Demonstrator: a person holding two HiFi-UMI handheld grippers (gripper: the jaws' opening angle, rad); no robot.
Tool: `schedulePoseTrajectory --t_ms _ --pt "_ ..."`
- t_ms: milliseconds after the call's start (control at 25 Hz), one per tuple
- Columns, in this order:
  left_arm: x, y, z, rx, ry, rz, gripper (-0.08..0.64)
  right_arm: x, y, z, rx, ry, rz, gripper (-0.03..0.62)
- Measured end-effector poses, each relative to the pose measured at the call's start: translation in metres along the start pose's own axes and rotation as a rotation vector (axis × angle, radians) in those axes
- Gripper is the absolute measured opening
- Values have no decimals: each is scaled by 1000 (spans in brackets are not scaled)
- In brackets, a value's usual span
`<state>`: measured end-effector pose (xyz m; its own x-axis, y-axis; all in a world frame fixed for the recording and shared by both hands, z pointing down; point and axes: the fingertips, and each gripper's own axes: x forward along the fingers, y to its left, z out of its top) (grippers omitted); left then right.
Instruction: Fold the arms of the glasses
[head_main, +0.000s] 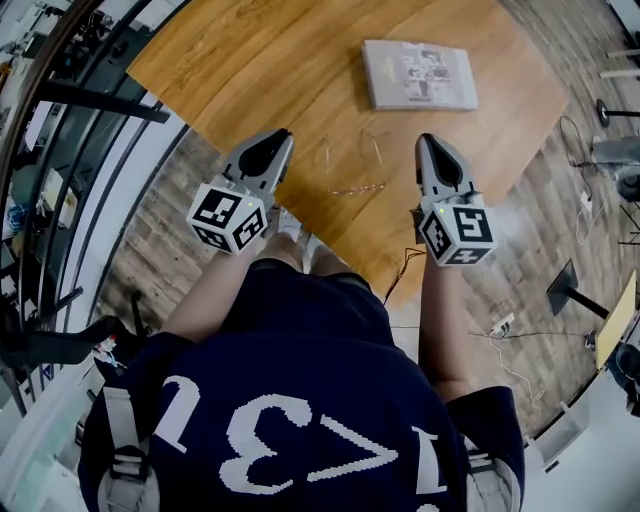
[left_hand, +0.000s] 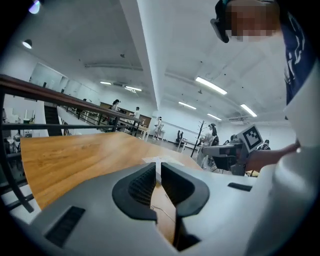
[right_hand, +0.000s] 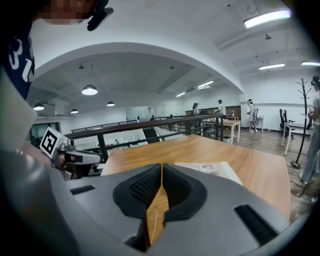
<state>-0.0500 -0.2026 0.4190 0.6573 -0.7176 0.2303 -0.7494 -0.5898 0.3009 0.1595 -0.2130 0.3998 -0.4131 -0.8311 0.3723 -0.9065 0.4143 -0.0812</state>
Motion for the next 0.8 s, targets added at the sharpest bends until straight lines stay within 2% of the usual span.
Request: schedulePoseTrajectory --t_ms 160,200,280,320,520,640,800 --pt "16 -2 -43 -31 81 -45 23 30 4 -62 -4 183 68 29" --pt "20 -3 -54 -49 110 -56 54 36 6 -78 10 233 93 31" --pt "27 -5 -74 -91 168 -76 147 44 9 -105 35 330 143 99" --pt "31 -7 -82 -105 194 -84 158 47 10 -118 42 377 165 116" --pt "45 -16 -118 -116 331 -120 181 52 15 -164 18 578 243 115" --pt "50 -21 -136 -131 399 -141 181 52 15 -177 -27 645 246 94" --pt "53 -24 -148 -167 443 -159 179 53 18 -181 -54 669 260 60"
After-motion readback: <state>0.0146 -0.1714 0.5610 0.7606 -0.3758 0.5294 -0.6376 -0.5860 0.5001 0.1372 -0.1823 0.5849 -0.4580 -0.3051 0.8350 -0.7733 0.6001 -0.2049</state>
